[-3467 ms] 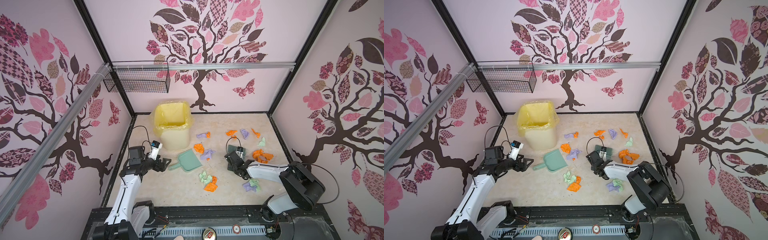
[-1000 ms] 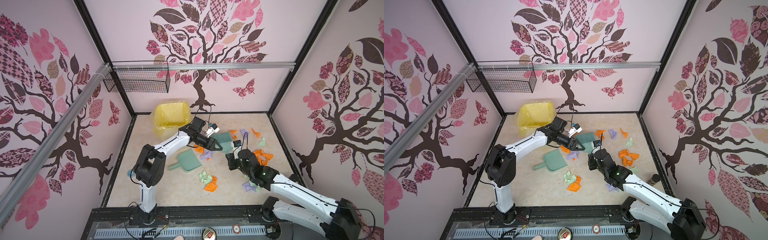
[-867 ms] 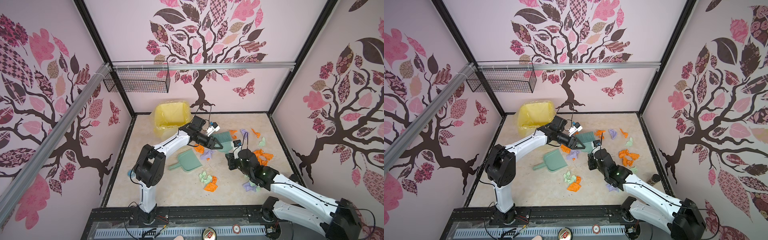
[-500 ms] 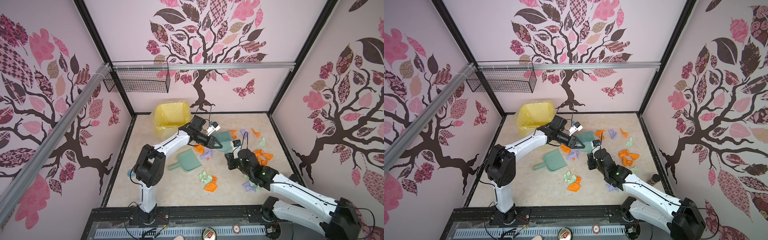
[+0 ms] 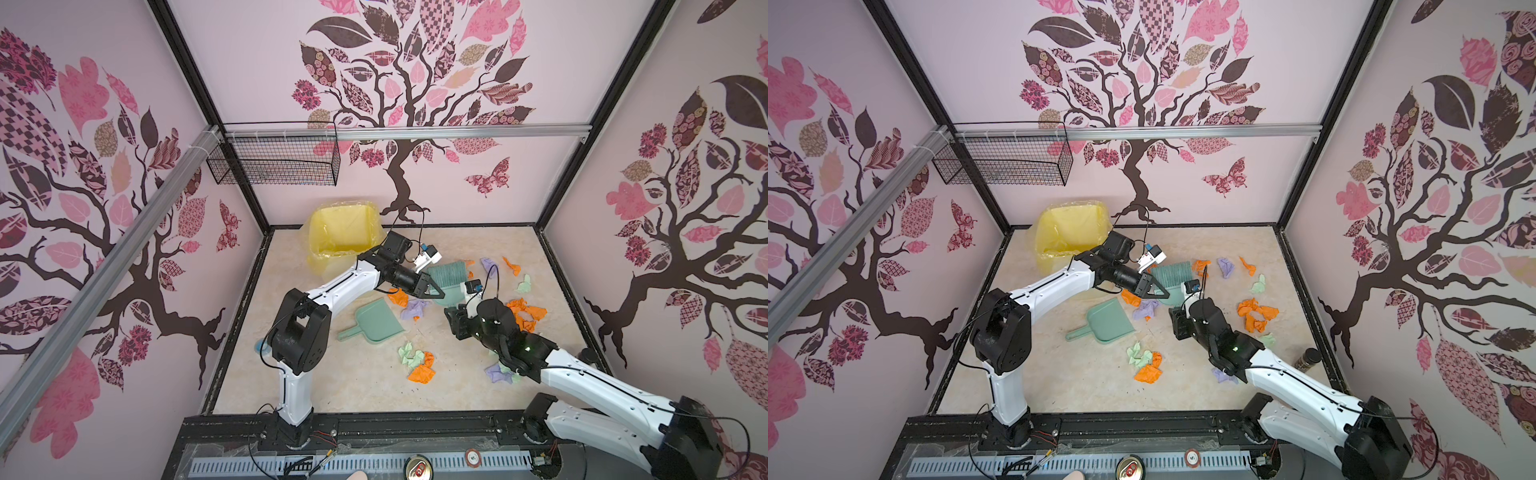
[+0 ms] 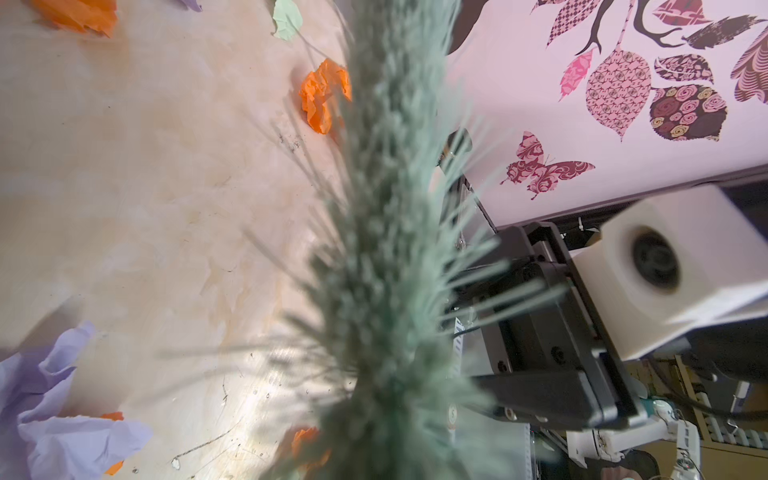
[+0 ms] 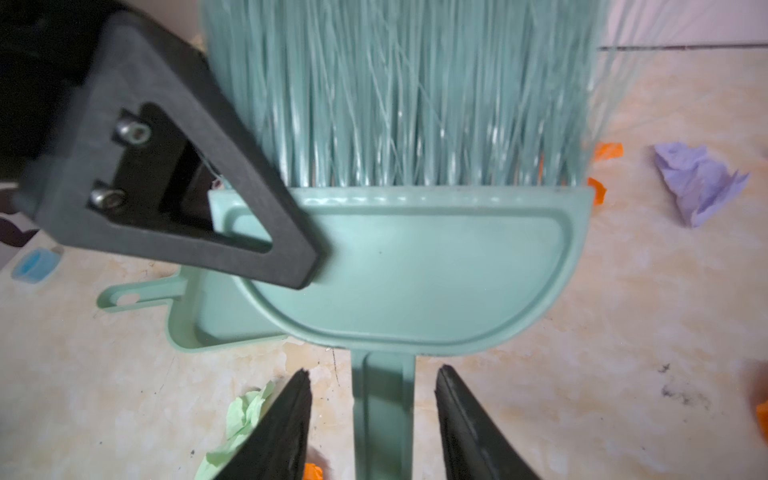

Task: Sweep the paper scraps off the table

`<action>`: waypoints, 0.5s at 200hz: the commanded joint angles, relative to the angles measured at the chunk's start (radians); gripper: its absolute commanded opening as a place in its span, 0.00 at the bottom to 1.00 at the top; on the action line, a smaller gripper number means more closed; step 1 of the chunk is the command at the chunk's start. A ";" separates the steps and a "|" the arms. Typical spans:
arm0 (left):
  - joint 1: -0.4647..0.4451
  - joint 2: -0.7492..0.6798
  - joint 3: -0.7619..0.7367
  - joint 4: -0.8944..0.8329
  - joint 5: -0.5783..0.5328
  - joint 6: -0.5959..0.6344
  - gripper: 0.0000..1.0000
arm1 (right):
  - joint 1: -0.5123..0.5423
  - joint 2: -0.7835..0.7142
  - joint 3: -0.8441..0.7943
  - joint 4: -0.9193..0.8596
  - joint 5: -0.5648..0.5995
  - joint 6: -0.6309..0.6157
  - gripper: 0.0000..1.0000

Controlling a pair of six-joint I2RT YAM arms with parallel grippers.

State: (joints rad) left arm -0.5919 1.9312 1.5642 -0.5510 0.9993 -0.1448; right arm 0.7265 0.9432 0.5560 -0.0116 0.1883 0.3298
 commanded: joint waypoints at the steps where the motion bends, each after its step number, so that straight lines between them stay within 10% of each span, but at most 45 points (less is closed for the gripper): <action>1: 0.000 0.001 0.036 -0.008 0.063 0.039 0.00 | 0.007 -0.102 -0.044 0.064 -0.059 0.024 0.65; 64: 0.036 -0.081 0.019 0.063 0.302 0.034 0.00 | 0.002 -0.618 -0.276 0.214 -0.134 0.127 0.70; 100: 0.036 -0.134 -0.092 0.423 0.328 -0.244 0.00 | -0.001 -0.715 -0.347 0.345 -0.179 0.206 0.68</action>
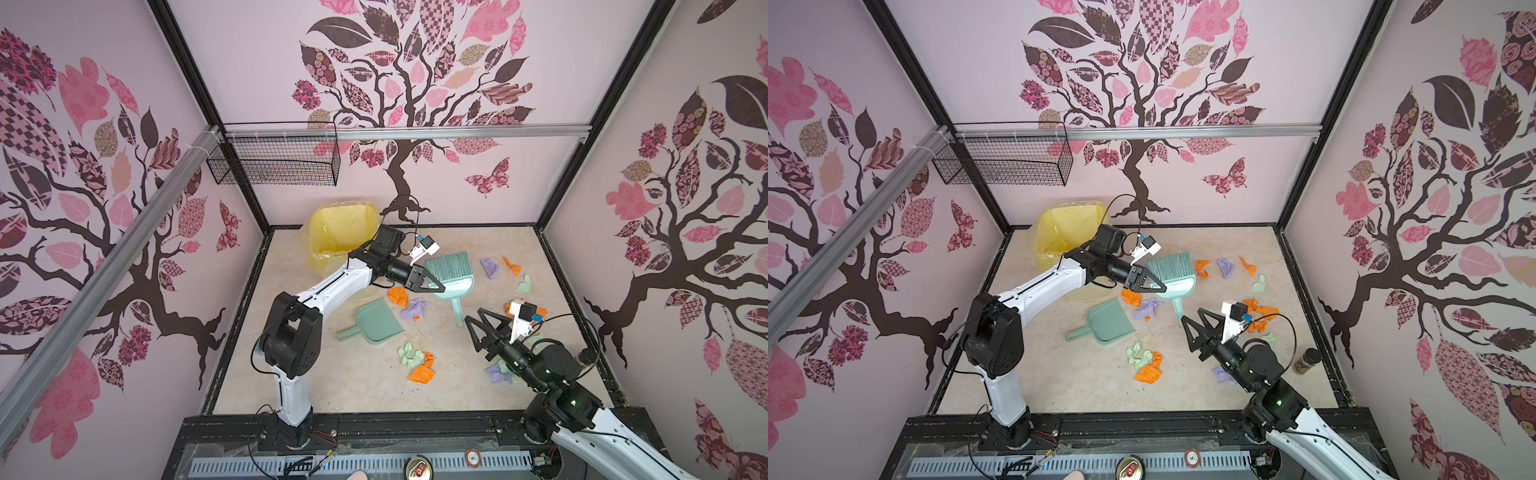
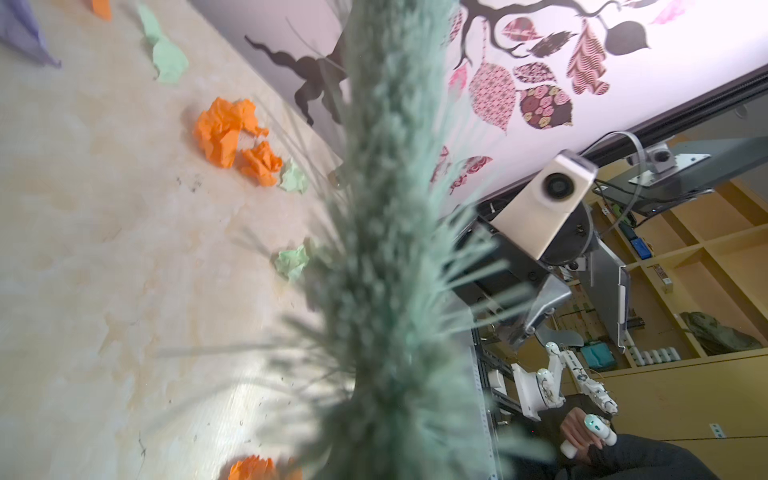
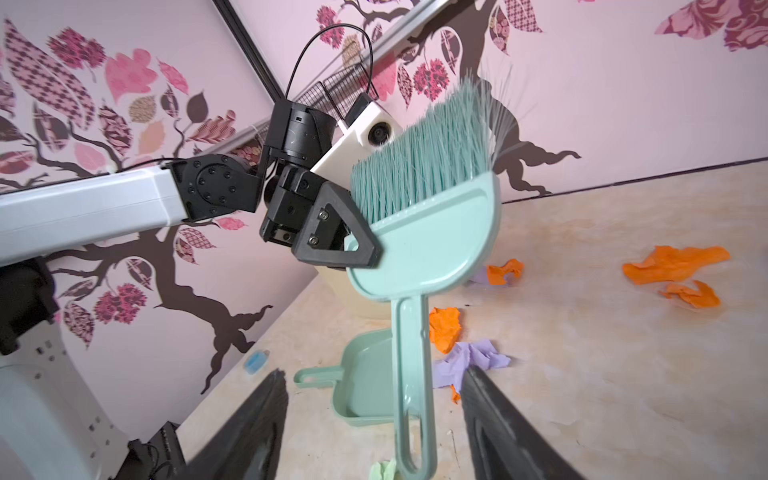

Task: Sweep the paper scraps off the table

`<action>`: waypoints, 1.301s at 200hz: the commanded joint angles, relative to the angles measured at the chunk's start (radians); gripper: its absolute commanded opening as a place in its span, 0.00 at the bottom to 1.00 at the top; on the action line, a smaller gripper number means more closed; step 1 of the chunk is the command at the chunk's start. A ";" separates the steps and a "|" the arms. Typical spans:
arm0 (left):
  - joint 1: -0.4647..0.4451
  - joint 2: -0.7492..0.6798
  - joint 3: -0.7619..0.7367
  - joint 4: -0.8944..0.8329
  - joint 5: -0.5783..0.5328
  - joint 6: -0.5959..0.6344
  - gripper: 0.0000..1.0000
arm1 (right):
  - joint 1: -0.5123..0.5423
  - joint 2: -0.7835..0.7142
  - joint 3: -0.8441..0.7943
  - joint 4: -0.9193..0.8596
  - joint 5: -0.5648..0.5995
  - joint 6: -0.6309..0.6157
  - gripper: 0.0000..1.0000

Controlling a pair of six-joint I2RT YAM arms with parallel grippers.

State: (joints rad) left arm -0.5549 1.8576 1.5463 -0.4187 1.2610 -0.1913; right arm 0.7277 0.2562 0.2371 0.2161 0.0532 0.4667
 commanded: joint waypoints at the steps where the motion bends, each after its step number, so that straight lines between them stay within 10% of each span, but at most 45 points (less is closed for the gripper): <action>1: -0.001 -0.062 -0.078 0.304 0.066 -0.208 0.00 | -0.003 -0.027 -0.030 0.121 -0.045 0.070 0.68; 130: -0.016 -0.241 -0.338 0.864 -0.154 -0.621 0.00 | -0.003 0.375 -0.035 0.762 -0.094 0.209 0.57; 260: -0.057 -0.406 -0.504 0.953 -0.371 -0.703 0.00 | -0.014 0.664 0.055 1.187 -0.083 0.274 0.38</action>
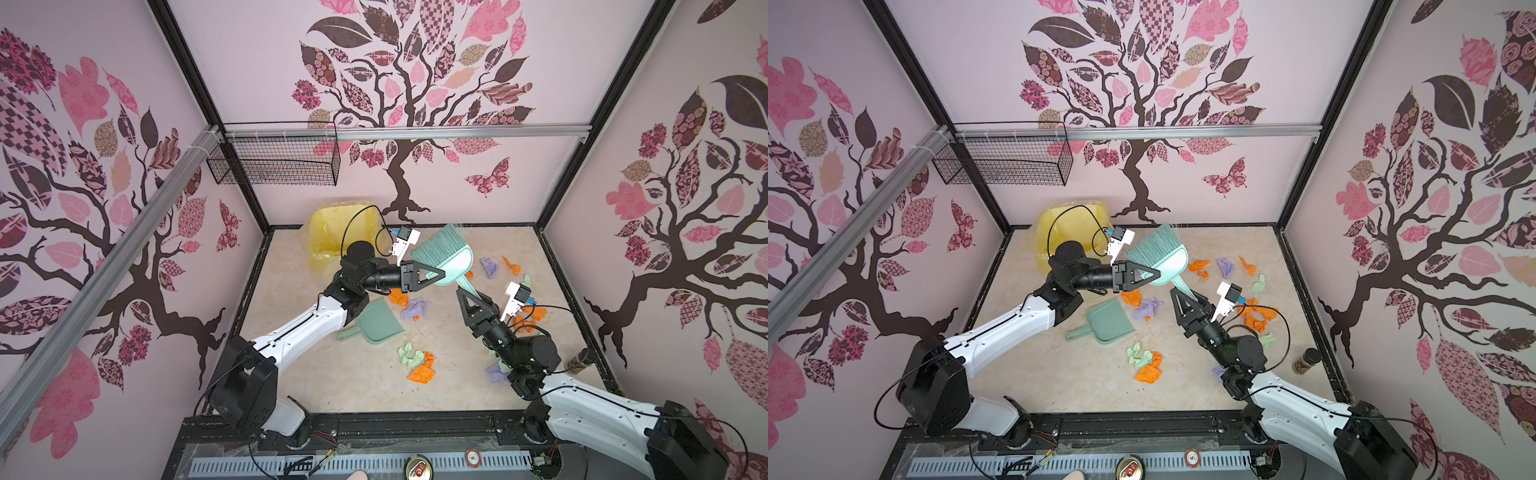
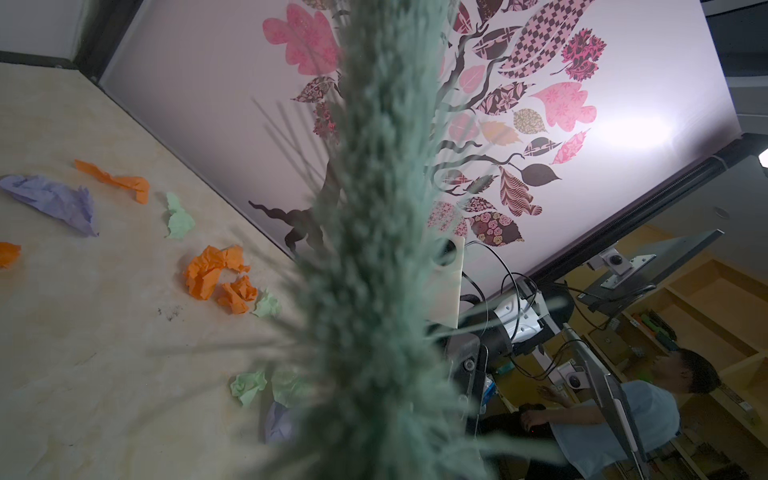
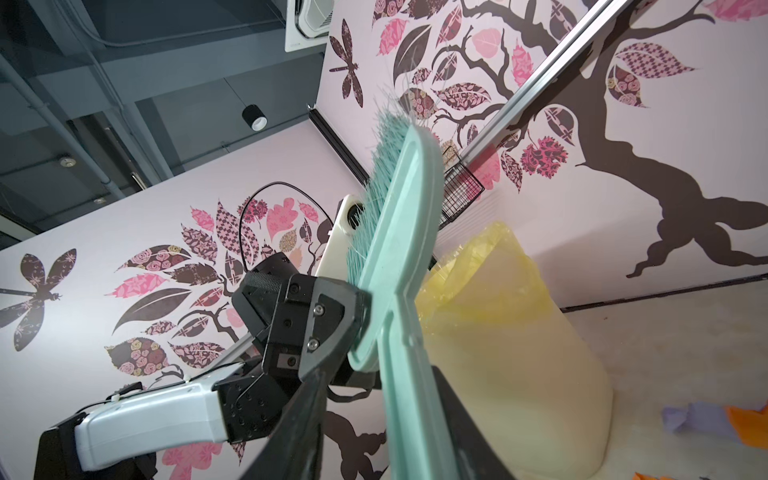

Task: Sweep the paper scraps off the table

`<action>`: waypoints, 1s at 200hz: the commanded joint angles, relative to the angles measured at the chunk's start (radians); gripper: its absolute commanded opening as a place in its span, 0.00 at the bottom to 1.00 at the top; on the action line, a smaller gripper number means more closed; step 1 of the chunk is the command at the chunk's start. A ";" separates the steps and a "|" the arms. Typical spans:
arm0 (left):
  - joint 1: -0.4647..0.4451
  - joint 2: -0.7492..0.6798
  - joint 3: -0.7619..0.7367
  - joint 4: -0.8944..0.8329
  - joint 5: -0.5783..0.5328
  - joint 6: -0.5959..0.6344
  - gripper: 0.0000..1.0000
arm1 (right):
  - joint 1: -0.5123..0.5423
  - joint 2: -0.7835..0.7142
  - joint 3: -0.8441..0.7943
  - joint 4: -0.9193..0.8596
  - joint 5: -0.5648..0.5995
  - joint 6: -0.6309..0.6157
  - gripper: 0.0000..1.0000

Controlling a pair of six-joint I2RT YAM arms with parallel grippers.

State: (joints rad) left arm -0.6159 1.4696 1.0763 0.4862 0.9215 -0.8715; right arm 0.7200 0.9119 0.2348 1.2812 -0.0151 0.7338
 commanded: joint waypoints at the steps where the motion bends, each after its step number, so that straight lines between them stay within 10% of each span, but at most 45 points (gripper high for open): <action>1: 0.003 -0.018 -0.034 0.050 -0.032 -0.024 0.00 | -0.007 0.009 0.058 0.122 -0.015 0.007 0.38; 200: 0.005 -0.023 -0.050 0.087 -0.009 -0.056 0.00 | -0.036 0.096 0.135 0.138 -0.065 0.026 0.00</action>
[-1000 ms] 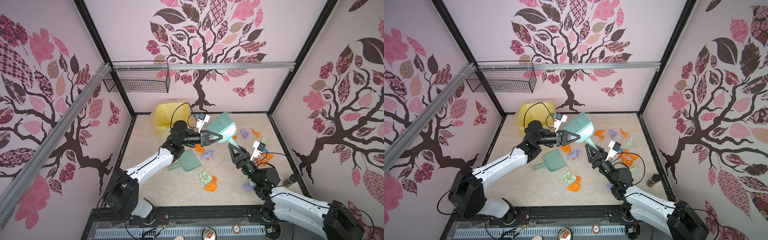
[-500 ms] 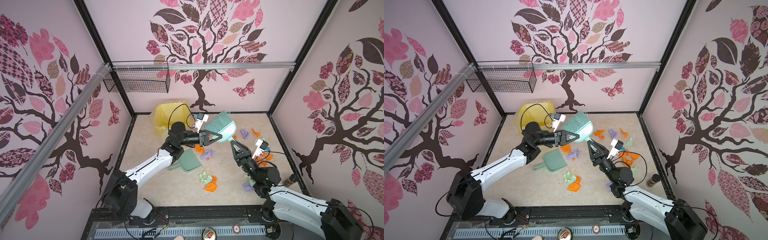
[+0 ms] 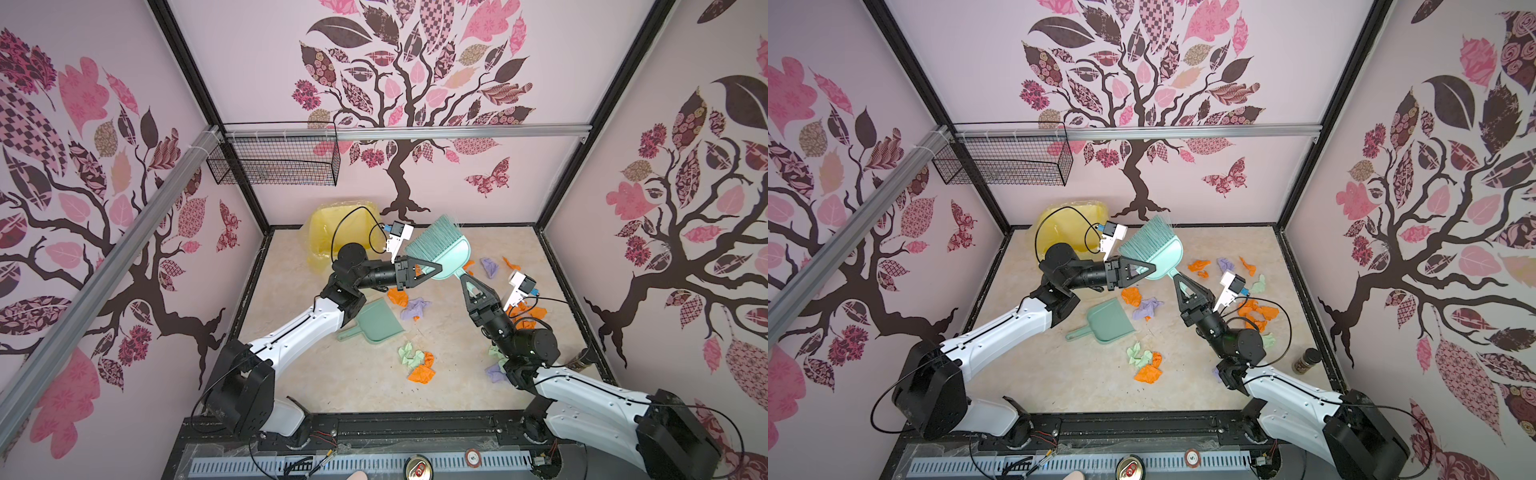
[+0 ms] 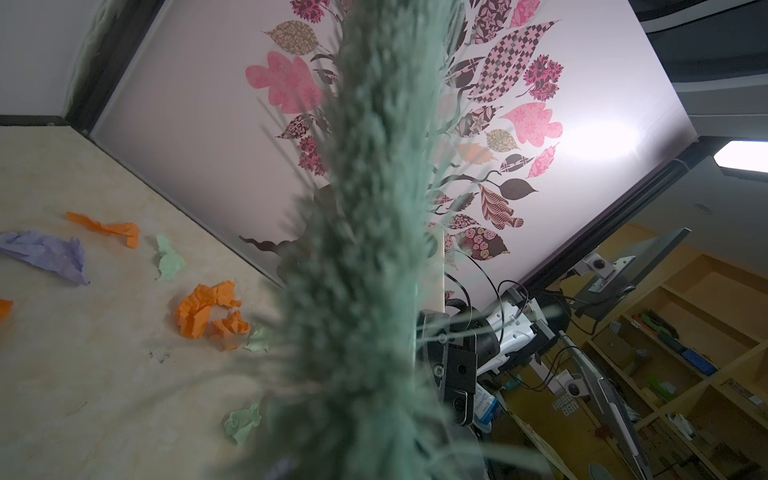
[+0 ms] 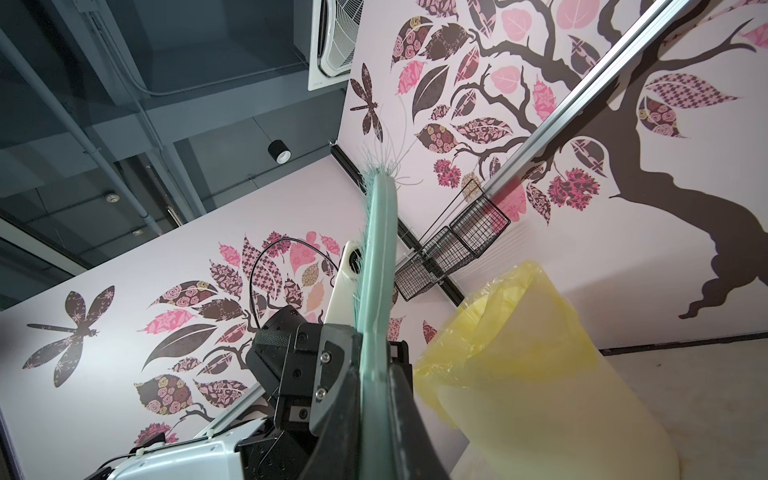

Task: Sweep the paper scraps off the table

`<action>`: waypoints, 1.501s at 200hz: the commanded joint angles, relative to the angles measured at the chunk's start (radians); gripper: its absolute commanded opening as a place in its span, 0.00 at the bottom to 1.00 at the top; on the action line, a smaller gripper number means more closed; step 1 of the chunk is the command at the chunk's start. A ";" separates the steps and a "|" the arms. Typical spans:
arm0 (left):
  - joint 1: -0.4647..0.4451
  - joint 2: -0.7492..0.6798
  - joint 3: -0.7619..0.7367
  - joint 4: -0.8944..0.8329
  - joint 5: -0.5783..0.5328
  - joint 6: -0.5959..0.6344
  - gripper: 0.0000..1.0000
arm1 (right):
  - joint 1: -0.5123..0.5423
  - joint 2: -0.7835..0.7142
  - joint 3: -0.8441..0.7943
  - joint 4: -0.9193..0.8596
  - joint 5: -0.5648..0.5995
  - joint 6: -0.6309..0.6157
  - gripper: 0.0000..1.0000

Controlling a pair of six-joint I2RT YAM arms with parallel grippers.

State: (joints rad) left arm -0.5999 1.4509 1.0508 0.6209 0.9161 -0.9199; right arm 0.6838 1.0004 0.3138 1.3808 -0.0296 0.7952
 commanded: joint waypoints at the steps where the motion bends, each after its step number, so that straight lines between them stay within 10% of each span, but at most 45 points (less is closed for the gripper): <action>1: -0.012 -0.004 -0.025 -0.048 -0.003 -0.007 0.00 | 0.000 0.007 0.056 0.038 -0.051 -0.036 0.00; 19: -0.011 -0.008 -0.020 -0.076 -0.006 0.015 0.00 | -0.001 -0.008 0.058 -0.003 -0.052 -0.037 0.00; 71: -0.011 0.006 0.041 -0.201 0.040 0.093 0.63 | -0.001 -0.194 0.051 -0.381 0.029 -0.119 0.00; 115: -0.010 0.002 0.076 -0.339 0.118 0.225 0.79 | -0.001 -0.399 0.093 -0.782 0.150 -0.217 0.00; 143: -0.007 -0.090 0.094 -0.735 0.154 0.593 0.81 | -0.001 -0.503 0.182 -1.153 0.299 -0.288 0.00; 227: 0.143 -0.426 -0.014 -1.561 -0.387 1.472 0.94 | -0.001 -0.352 0.380 -1.695 0.524 -0.404 0.00; 300: 0.261 -0.546 -0.368 -1.466 -0.740 1.876 0.93 | 0.000 -0.223 0.393 -1.631 0.448 -0.409 0.00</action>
State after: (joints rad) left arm -0.3782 0.8829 0.7425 -0.8783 0.2756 0.7841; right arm 0.6838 0.7647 0.6575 -0.2737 0.4488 0.3916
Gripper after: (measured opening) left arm 0.934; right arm 0.122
